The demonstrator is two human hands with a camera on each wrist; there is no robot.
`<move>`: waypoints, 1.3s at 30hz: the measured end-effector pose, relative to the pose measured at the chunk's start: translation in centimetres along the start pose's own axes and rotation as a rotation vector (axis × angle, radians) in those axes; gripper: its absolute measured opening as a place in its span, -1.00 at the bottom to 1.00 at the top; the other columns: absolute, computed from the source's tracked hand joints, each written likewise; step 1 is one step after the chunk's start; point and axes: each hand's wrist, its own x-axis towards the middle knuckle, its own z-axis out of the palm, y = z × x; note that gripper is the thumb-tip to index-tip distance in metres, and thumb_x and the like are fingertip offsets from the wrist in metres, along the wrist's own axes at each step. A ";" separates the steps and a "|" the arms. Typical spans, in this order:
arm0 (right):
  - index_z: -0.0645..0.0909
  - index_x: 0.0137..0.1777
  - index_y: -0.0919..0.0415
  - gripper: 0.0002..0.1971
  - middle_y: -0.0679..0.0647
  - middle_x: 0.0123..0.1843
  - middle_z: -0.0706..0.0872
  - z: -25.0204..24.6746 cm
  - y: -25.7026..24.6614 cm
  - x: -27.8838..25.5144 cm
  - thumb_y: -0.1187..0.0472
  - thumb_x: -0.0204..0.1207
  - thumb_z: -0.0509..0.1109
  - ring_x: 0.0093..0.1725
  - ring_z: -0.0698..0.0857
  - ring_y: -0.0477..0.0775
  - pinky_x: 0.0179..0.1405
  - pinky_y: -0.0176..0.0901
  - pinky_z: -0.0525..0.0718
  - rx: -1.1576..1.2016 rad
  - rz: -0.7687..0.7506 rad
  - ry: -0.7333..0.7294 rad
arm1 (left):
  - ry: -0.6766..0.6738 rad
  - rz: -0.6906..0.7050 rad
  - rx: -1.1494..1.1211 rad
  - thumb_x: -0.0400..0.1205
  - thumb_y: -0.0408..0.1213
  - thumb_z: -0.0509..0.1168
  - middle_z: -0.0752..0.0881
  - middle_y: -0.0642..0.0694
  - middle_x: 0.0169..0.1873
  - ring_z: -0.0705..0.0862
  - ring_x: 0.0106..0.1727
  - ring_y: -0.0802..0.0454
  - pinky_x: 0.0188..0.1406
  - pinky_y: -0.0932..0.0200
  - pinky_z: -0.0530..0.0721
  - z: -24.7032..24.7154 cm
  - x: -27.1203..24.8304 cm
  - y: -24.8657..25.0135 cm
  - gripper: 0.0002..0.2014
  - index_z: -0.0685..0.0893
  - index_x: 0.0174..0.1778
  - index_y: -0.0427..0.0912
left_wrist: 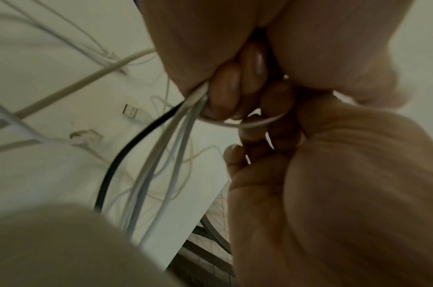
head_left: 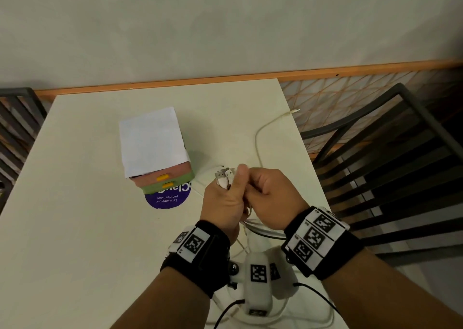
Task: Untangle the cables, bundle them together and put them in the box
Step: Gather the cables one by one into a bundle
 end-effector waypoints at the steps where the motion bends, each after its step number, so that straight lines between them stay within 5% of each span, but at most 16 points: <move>1: 0.67 -0.27 0.17 -0.77 -0.03 -0.39 0.76 0.1 0.1 0.1 0.23 0.61 0.30 -0.40 0.72 -0.12 -0.39 -0.22 0.66 -0.043 -0.014 0.015 | -0.017 -0.001 0.002 0.41 0.21 0.44 0.49 -0.26 -0.41 0.43 -0.47 -0.05 -0.60 0.24 0.32 0.0 0.0 0.0 -0.38 0.61 -0.13 -0.40; 6: 0.69 -0.21 0.25 -0.81 0.06 -0.32 0.80 0.0 0.7 0.3 0.18 0.54 0.34 -0.30 0.77 0.09 -0.24 0.12 0.78 -0.164 -0.033 0.064 | -0.008 -0.049 -0.035 0.70 -0.20 0.30 0.47 -0.24 -0.42 0.40 -0.52 -0.01 -0.63 0.25 0.32 0.2 -0.2 0.0 -0.81 0.62 -0.09 -0.28; 10: 0.70 -0.19 0.28 -0.88 0.17 -0.37 0.75 -0.8 1.3 0.0 0.49 0.48 0.45 -0.41 0.71 0.12 -0.33 -0.03 0.74 0.194 0.049 -0.103 | 0.165 -0.130 -0.134 0.70 -0.16 0.30 0.55 -0.22 -0.49 0.53 -0.55 -0.04 -0.64 0.20 0.47 -0.1 0.4 0.5 -0.71 0.55 -0.25 -0.29; 14: 0.72 -0.30 0.13 -0.88 0.01 -0.39 0.71 -1.7 3.1 -0.1 0.34 0.42 0.52 -0.37 0.63 -0.04 -0.29 -0.15 0.61 0.187 0.049 -0.068 | 0.128 -0.163 -0.495 0.56 -0.11 0.44 0.47 -0.02 -0.53 0.51 -0.56 0.11 -0.47 0.20 0.65 -0.8 1.5 1.7 -0.72 0.53 -0.36 -0.12; 17: 0.72 -0.34 0.15 -0.84 0.06 -0.40 0.69 -2.2 4.3 0.3 0.39 0.40 0.50 -0.35 0.61 -0.02 -0.22 -0.16 0.60 0.327 0.104 0.048 | 0.011 -0.116 -0.519 0.50 -0.10 0.41 0.21 0.06 -0.66 0.19 -0.71 0.17 -0.71 0.29 0.34 -0.7 1.2 2.5 -0.61 0.37 -0.54 -0.03; 20: 0.69 -0.42 0.13 -0.89 0.03 -0.42 0.70 -2.7 4.9 1.0 0.34 0.25 0.46 -0.34 0.61 -0.01 -0.16 -0.10 0.60 0.500 0.165 0.115 | -0.095 0.032 -0.143 0.42 -0.12 0.52 0.32 0.06 -0.67 0.20 -0.72 0.14 -0.72 0.30 0.21 -0.7 0.6 2.8 -0.63 0.46 -0.57 -0.01; 23: 0.59 -0.46 0.24 -0.91 0.11 -0.50 0.52 -3.4 4.5 1.5 0.37 0.20 0.42 -0.43 0.43 0.03 -0.36 -0.18 0.44 0.637 0.201 0.119 | -0.290 0.246 0.780 0.51 -0.01 0.53 0.56 0.15 -0.65 0.47 -0.62 0.16 -0.53 0.28 0.43 -0.4 0.3 1.6 -0.64 0.63 -0.56 0.03; 25: 0.58 -0.54 0.21 -0.85 0.14 -0.51 0.39 -3.7 4.2 1.7 0.36 0.21 0.35 -0.44 0.33 0.08 -0.39 -0.16 0.35 0.691 0.217 0.118 | -0.275 0.217 0.959 0.57 0.08 0.44 0.77 0.21 -0.37 0.70 -0.37 0.19 -0.28 0.27 0.58 0.2 0.0 1.3 -0.88 0.81 -0.19 0.17; 27: 0.57 -0.58 0.19 -0.81 0.22 -0.44 0.31 -3.7 4.1 1.9 0.33 0.24 0.31 -0.40 0.31 0.11 -0.35 -0.09 0.33 0.704 0.225 0.104 | -0.117 0.122 0.856 0.60 0.11 0.39 0.80 0.16 0.06 0.76 0.02 0.14 0.07 0.25 0.61 0.6 0.0 0.8 -0.62 0.72 0.32 0.11; 29: 0.57 -0.52 0.25 -0.82 0.21 -0.45 0.25 -3.4 4.1 1.9 0.29 0.29 0.30 -0.44 0.31 0.10 -0.33 -0.06 0.34 0.688 0.227 0.082 | 0.048 0.049 0.475 0.61 0.05 0.41 0.69 0.13 0.38 0.69 0.33 0.08 0.33 0.19 0.53 1.1 0.5 1.1 -0.67 0.71 0.27 0.10; 31: 0.62 -0.43 0.29 -0.84 0.18 -0.46 0.27 -3.0 4.2 1.8 0.28 0.33 0.31 -0.47 0.30 0.09 -0.35 -0.06 0.33 0.687 0.218 0.045 | 0.074 -0.035 0.177 0.63 -0.05 0.42 0.60 -0.27 0.42 0.64 0.37 -0.25 0.47 -0.11 0.52 2.2 0.1 1.8 -0.82 0.75 0.15 0.16; 33: 0.75 -0.28 0.26 -0.83 0.23 -0.41 0.38 -2.5 4.1 1.9 0.30 0.37 0.31 -0.47 0.31 0.08 -0.41 -0.09 0.32 0.700 0.201 0.018 | -0.020 -0.066 0.125 0.66 -0.18 0.41 0.78 -0.41 -0.02 0.81 0.00 -0.13 0.12 0.00 0.76 3.0 -0.2 1.9 -0.75 0.76 0.25 0.00; 34: 0.78 -0.24 0.22 -0.81 0.23 -0.41 0.42 -2.3 4.0 1.9 0.31 0.38 0.31 -0.48 0.31 0.05 -0.44 -0.12 0.33 0.695 0.190 0.004 | -0.023 -0.064 0.122 0.65 -0.20 0.42 0.82 -0.29 -0.32 0.83 -0.37 0.06 -0.31 0.26 0.80 3.0 0.0 1.9 -0.74 0.76 0.26 -0.09; 35: 0.78 -0.27 0.18 -0.81 0.20 -0.44 0.45 -2.3 3.9 1.9 0.30 0.41 0.31 -0.49 0.30 0.02 -0.47 -0.16 0.32 0.680 0.178 -0.019 | 0.041 -0.071 0.120 0.63 -0.16 0.44 0.73 -0.12 -0.43 0.65 -0.62 0.19 -0.62 0.36 0.61 2.7 0.5 1.9 -0.73 0.75 0.22 -0.12; 37: 0.70 -0.39 0.20 -0.79 0.13 -0.53 0.41 -2.7 3.8 1.7 0.25 0.44 0.33 -0.53 0.27 0.02 -0.49 -0.19 0.30 0.616 0.152 -0.069 | 0.266 -0.071 0.094 0.57 -0.05 0.50 0.52 -0.01 -0.44 0.43 -0.64 0.13 -0.69 0.30 0.40 1.4 1.9 2.1 -0.75 0.70 0.05 -0.10; 39: 0.66 -0.39 0.23 -0.79 0.12 -0.57 0.36 -3.1 3.8 1.4 0.22 0.46 0.34 -0.54 0.26 0.02 -0.50 -0.21 0.30 0.548 0.143 -0.091 | 0.345 -0.026 0.021 0.53 -0.02 0.49 0.45 0.01 -0.47 0.37 -0.56 0.04 -0.61 0.23 0.37 0.3 2.8 1.9 -0.77 0.65 -0.09 -0.06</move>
